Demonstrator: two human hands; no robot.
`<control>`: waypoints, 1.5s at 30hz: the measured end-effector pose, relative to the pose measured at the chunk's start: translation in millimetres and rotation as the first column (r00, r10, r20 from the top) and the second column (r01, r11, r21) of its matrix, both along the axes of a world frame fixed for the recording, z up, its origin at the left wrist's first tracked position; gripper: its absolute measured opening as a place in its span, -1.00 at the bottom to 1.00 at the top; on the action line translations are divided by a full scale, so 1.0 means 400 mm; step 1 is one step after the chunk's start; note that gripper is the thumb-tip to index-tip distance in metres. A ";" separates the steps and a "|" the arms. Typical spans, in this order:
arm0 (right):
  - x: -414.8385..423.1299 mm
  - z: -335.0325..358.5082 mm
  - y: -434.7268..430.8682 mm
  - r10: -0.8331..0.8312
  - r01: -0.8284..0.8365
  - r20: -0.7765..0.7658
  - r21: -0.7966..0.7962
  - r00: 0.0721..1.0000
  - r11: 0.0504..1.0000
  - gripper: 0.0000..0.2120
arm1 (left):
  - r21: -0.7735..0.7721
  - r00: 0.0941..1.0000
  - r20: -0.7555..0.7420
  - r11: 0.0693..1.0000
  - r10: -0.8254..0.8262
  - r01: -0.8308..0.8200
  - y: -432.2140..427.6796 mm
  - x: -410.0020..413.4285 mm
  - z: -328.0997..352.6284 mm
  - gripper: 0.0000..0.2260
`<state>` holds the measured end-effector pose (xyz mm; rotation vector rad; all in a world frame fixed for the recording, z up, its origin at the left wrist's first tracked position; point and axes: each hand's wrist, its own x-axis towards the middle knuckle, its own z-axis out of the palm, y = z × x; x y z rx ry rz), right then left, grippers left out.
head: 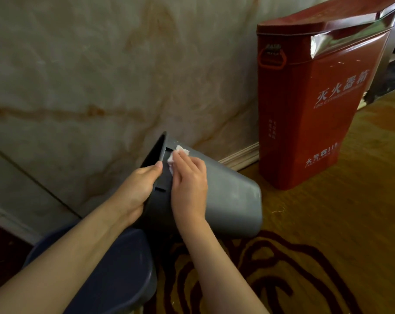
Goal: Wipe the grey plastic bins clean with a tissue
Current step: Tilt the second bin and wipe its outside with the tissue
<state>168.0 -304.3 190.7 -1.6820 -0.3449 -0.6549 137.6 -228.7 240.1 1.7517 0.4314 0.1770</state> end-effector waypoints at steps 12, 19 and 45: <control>0.108 -0.306 -0.304 -0.237 0.272 -0.628 -0.042 0.741 0.962 -0.76 | 0.006 0.999 -0.036 0.999 -0.039 0.039 0.017 -0.028 -0.007 -0.75; 0.087 -0.077 -0.199 -0.121 0.165 -0.373 0.088 0.920 0.982 -0.81 | -0.020 0.997 -0.057 0.998 -0.054 0.053 0.029 -0.072 -0.013 -0.76; 0.107 -0.116 -0.254 -0.231 0.150 -0.348 -0.245 0.908 0.958 -0.79 | -0.083 0.984 -0.092 0.986 -0.152 0.145 0.032 -0.061 -0.007 -0.76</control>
